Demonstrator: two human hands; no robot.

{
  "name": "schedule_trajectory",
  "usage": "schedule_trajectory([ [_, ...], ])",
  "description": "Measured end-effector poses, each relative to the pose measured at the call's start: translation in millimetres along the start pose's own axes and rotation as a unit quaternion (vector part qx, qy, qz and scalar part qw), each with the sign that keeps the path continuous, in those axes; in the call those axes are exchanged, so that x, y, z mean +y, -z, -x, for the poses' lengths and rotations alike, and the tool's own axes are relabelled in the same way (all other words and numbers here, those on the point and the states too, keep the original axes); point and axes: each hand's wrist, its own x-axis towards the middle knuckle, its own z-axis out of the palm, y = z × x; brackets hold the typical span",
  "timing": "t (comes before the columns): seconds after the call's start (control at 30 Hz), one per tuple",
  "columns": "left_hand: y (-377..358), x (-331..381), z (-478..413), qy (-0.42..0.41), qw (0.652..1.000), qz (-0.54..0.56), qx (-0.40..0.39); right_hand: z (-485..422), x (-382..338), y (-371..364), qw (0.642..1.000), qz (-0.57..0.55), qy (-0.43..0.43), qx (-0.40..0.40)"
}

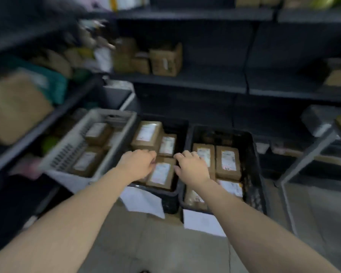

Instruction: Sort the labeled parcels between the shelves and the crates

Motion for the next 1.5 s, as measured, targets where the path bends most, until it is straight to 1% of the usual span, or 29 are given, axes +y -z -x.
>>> schedule_trajectory([
  [0.07, 34, -39, 53, 0.058, 0.998, 0.015, 0.035, -5, -55, 33, 0.997, 0.009, 0.072, 0.037],
  [0.13, 65, -79, 111, 0.114, 0.99, 0.021, 0.076, -9, -114, 63, 0.985, 0.003, 0.151, 0.083],
  [0.27, 110, -150, 240, 0.225, 0.965, -0.02, 0.136, -1, -252, 109, 0.943, -0.033, 0.302, 0.137],
  [0.43, 140, -223, 420, 0.36, 0.907, -0.08, 0.202, 50, -447, 140, 0.865, -0.079, 0.459, 0.188],
  [0.53, 151, -258, 533, 0.433, 0.865, -0.115, 0.226, 96, -561, 147, 0.816, -0.111, 0.53, 0.203],
  [0.63, 152, -283, 641, 0.499, 0.822, -0.137, 0.24, 147, -661, 148, 0.771, -0.144, 0.589, 0.195],
  [0.73, 144, -299, 737, 0.564, 0.774, -0.154, 0.243, 197, -748, 143, 0.73, -0.164, 0.638, 0.18],
  [0.83, 132, -308, 819, 0.618, 0.734, -0.149, 0.24, 244, -822, 134, 0.693, -0.174, 0.682, 0.156],
  [1.1, 95, -321, 989, 0.711, 0.648, -0.161, 0.222, 357, -985, 110, 0.581, -0.143, 0.798, 0.078],
  [1.2, 83, -330, 1038, 0.739, 0.618, -0.151, 0.221, 390, -1040, 103, 0.547, -0.148, 0.822, 0.057],
  [1.27, 79, -340, 1068, 0.76, 0.592, -0.151, 0.222, 409, -1076, 98, 0.533, -0.153, 0.831, 0.038],
  [1.33, 77, -350, 1095, 0.78, 0.569, -0.149, 0.216, 427, -1111, 94, 0.529, -0.149, 0.835, 0.02],
  [1.4, 76, -362, 1120, 0.799, 0.546, -0.126, 0.221, 442, -1143, 89, 0.535, -0.155, 0.83, -0.002],
  [1.5, 71, -380, 1157, 0.814, 0.511, -0.079, 0.264, 463, -1187, 83, 0.555, -0.171, 0.813, -0.03],
])
